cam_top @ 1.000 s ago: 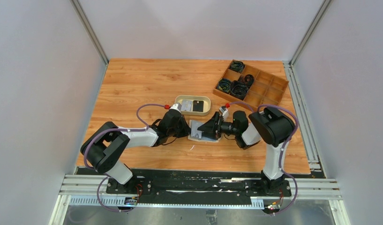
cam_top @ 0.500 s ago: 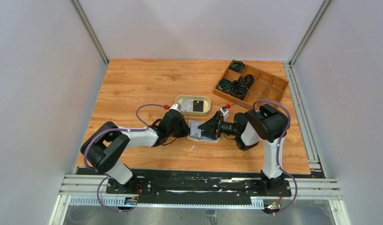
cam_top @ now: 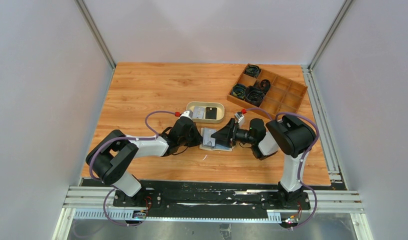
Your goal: Take the credit cards out of the card holder
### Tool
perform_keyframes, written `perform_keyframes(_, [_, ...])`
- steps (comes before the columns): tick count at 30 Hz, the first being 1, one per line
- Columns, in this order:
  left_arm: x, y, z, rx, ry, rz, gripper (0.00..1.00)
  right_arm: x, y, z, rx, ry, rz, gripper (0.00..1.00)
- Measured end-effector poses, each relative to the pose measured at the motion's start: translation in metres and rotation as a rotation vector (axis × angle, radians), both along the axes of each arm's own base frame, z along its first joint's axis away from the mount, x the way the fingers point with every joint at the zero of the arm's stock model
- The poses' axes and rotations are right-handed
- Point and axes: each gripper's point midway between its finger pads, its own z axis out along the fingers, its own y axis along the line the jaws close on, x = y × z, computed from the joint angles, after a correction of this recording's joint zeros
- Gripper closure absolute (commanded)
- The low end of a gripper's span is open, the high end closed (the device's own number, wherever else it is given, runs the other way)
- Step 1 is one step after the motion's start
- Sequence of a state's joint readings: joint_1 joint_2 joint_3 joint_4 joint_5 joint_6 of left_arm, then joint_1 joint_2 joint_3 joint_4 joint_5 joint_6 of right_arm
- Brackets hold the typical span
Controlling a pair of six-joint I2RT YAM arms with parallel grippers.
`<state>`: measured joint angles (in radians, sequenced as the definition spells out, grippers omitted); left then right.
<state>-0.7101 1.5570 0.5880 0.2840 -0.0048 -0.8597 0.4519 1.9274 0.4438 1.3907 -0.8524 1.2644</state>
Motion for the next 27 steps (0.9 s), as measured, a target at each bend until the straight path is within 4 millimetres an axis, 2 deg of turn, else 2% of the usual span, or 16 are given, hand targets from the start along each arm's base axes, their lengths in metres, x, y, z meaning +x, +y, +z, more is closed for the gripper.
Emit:
perform_keyframes(23, [0.002,0.003,-0.002,0.016,-0.003,0.015,1.0,0.008,0.02,-0.002,0.007,-0.021,0.022,0.25])
perform_keyframes(27, [0.003,0.005,-0.003,0.023,-0.004,0.02,1.0,0.014,0.032,0.001,0.024,-0.036,0.039,0.26])
